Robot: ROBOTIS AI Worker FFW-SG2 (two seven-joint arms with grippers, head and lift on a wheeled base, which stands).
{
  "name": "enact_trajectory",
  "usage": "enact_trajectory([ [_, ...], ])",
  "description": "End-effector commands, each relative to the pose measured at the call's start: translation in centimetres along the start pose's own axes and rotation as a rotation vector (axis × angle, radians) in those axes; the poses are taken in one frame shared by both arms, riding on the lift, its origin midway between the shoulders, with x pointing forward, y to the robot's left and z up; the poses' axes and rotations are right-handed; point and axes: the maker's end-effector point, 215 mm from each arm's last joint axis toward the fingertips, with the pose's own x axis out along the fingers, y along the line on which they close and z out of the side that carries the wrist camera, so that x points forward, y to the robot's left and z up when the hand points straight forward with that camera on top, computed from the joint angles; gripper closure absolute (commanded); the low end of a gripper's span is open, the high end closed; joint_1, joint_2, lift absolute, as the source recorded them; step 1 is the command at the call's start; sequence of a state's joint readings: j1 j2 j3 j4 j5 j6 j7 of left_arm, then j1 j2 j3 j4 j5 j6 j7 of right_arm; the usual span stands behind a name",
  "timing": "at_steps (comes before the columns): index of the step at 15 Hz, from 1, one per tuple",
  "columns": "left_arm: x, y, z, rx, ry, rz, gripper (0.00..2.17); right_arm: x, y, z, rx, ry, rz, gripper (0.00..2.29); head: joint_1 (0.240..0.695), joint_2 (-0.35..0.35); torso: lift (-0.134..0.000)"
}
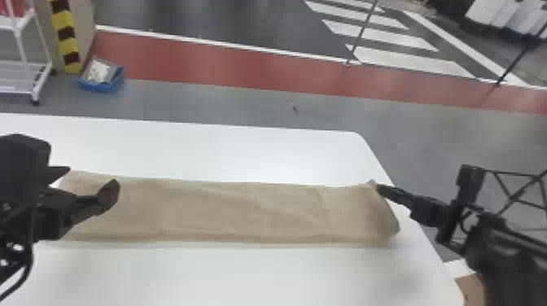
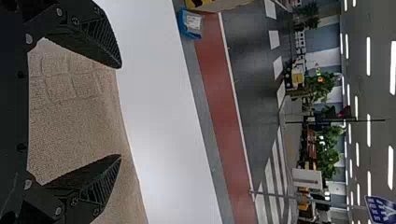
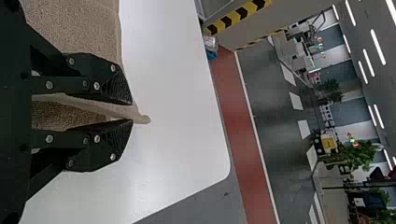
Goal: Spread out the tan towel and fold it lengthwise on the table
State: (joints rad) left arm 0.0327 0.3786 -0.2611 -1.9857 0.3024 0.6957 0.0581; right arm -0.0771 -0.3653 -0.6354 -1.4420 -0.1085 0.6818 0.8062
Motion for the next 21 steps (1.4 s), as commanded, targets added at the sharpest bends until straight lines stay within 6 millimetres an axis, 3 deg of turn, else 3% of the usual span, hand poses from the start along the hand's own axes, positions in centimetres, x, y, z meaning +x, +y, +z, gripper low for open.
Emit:
enact_trajectory([
  [1, -0.2, 0.1, 0.1, -0.001, -0.004, 0.003, 0.23, 0.4, 0.0, -0.9, -0.005, 0.013, -0.006, 0.41, 0.695, -0.350, -0.124],
  [2, -0.2, 0.1, 0.2, -0.001, -0.005, 0.003, 0.23, 0.4, -0.1, -0.6, -0.032, -0.006, -0.008, 0.17, 0.695, -0.350, -0.124],
  [4, -0.2, 0.1, 0.2, -0.003, -0.005, 0.004, 0.23, -0.2, -0.8, -0.8, -0.029, -0.012, -0.024, 0.07, 0.695, -0.350, -0.124],
  [10, 0.3, 1.8, 0.0, -0.016, -0.002, 0.027, 0.23, -2.4, -1.7, -3.0, -0.009, 0.022, -0.032, 0.16, 0.695, -0.350, -0.124],
  [12, 0.4, 2.1, 0.1, -0.014, -0.001, 0.026, 0.23, -2.5, -1.8, -3.1, -0.005, 0.030, -0.030, 0.22, 0.695, -0.350, -0.124],
  [21, 1.2, 3.8, -3.4, -0.056, 0.109, 0.022, 0.23, -1.6, -0.5, -3.2, -0.002, 0.055, 0.001, 0.32, 0.695, -0.350, -0.124],
])
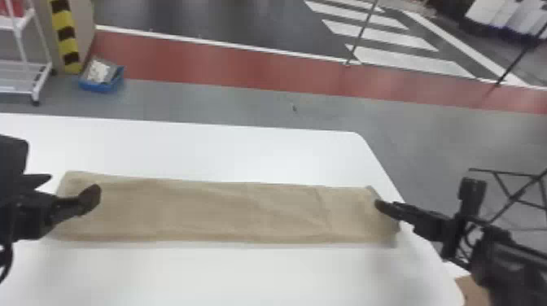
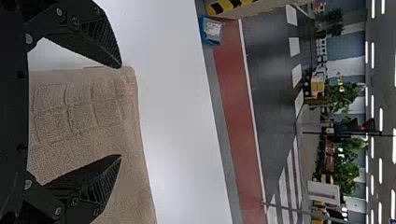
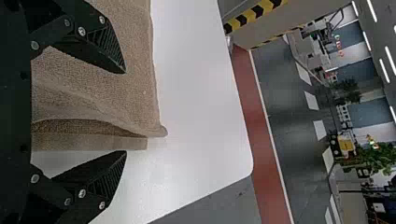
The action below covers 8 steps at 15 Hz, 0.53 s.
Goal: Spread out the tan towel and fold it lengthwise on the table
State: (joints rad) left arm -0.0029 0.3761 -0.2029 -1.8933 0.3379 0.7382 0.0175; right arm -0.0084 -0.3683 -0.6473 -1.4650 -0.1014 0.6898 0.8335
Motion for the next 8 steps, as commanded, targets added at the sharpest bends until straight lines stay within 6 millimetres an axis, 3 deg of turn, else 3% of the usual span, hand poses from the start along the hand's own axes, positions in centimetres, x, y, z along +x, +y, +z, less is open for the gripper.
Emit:
enact_trajectory([
  [1, 0.1, 0.7, -1.5, 0.004, 0.064, 0.017, 0.23, 0.0, 0.1, -0.2, 0.002, 0.002, 0.005, 0.32, 0.695, -0.350, -0.124],
  [4, -0.4, 1.7, -5.6, 0.043, 0.204, 0.065, 0.23, -0.4, -0.1, -0.2, 0.005, -0.001, 0.006, 0.32, 0.695, -0.344, -0.124],
  [8, -0.6, 2.0, -5.5, 0.035, 0.211, 0.072, 0.28, -0.3, 0.3, -0.2, 0.007, -0.002, 0.020, 0.32, 0.695, -0.341, -0.124],
])
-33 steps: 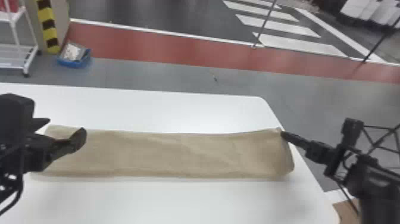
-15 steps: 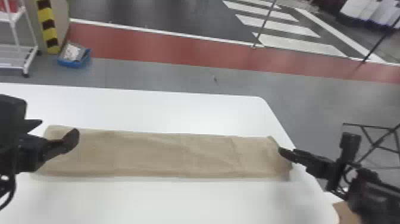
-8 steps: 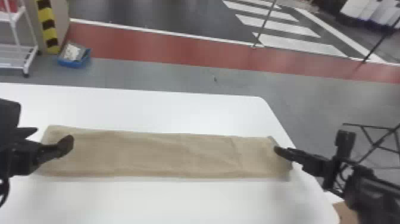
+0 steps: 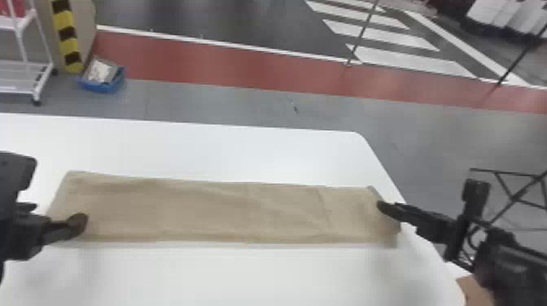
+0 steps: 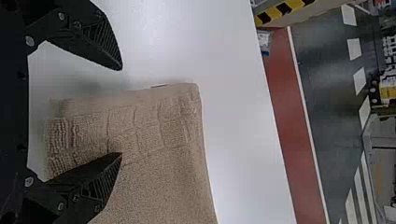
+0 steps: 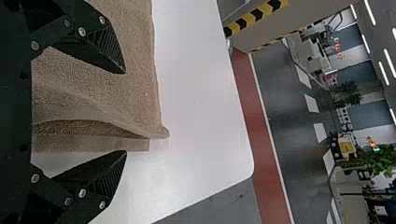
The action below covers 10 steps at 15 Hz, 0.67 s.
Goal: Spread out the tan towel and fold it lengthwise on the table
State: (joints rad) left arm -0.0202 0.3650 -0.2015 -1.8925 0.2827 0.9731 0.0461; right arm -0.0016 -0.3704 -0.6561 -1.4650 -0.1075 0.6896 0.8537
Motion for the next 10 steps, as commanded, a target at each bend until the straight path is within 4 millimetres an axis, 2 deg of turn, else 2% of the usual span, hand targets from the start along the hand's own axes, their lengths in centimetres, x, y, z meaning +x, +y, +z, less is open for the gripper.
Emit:
enact_trajectory([
  [1, -0.21, 0.05, 0.33, -0.005, -0.007, 0.001, 0.28, 0.14, 0.24, -0.06, 0.001, 0.001, 0.006, 0.32, 0.695, -0.338, -0.124],
  [7, -0.28, -0.19, 0.04, -0.006, 0.003, -0.004, 0.36, 0.06, 0.15, -0.02, 0.004, -0.003, 0.004, 0.32, 0.695, -0.338, -0.124],
  [9, -0.34, -0.15, 0.08, -0.005, 0.002, 0.000, 0.66, 0.06, 0.15, 0.21, 0.005, -0.008, 0.005, 0.32, 0.695, -0.338, -0.124],
  [10, -0.33, -0.12, 0.05, -0.003, 0.002, 0.007, 0.68, 0.09, 0.17, 0.31, 0.005, -0.009, 0.005, 0.32, 0.695, -0.338, -0.124],
])
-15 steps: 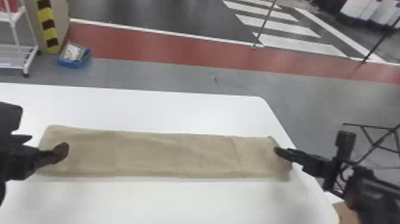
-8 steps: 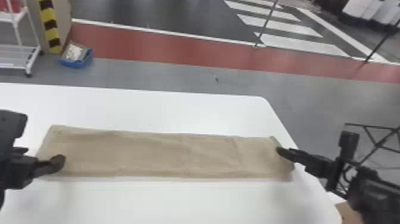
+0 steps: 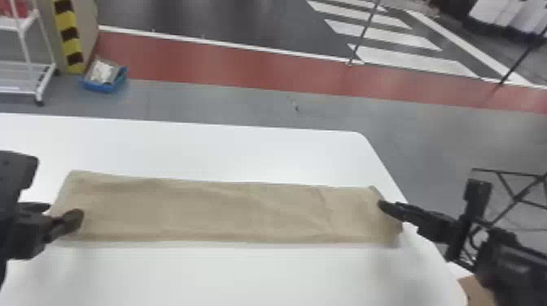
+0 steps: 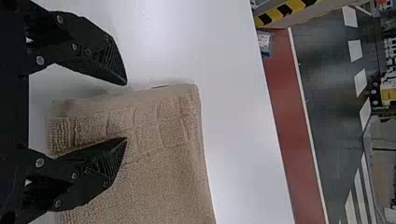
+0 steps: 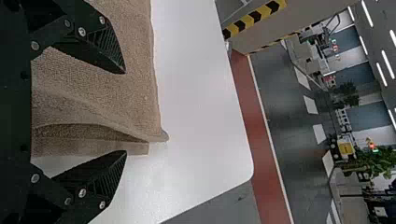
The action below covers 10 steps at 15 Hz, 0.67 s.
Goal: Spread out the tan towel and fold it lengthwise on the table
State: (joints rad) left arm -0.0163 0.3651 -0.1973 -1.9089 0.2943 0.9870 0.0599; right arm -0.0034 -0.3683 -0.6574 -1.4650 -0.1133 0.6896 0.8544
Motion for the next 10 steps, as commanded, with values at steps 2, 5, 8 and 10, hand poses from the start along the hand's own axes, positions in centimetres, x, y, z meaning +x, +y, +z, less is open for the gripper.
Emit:
enact_trajectory([
  [2, -0.1, 0.0, 0.2, 0.004, -0.006, 0.006, 0.70, 0.0, -0.1, 0.2, 0.000, -0.003, -0.002, 0.32, 0.695, -0.336, -0.124],
  [5, -0.6, 0.0, 0.8, 0.002, -0.024, 0.013, 0.70, -0.2, -0.3, 0.2, 0.000, -0.004, -0.004, 0.32, 0.695, -0.337, -0.124],
  [8, -1.2, -0.5, 1.5, 0.003, -0.041, 0.006, 0.95, -0.5, -0.3, 0.3, 0.002, -0.008, -0.005, 0.32, 0.695, -0.341, -0.124],
  [10, -1.2, -0.6, 1.1, 0.003, -0.034, 0.003, 1.10, -0.5, -0.3, 0.2, 0.002, -0.006, -0.002, 0.32, 0.695, -0.345, -0.124],
])
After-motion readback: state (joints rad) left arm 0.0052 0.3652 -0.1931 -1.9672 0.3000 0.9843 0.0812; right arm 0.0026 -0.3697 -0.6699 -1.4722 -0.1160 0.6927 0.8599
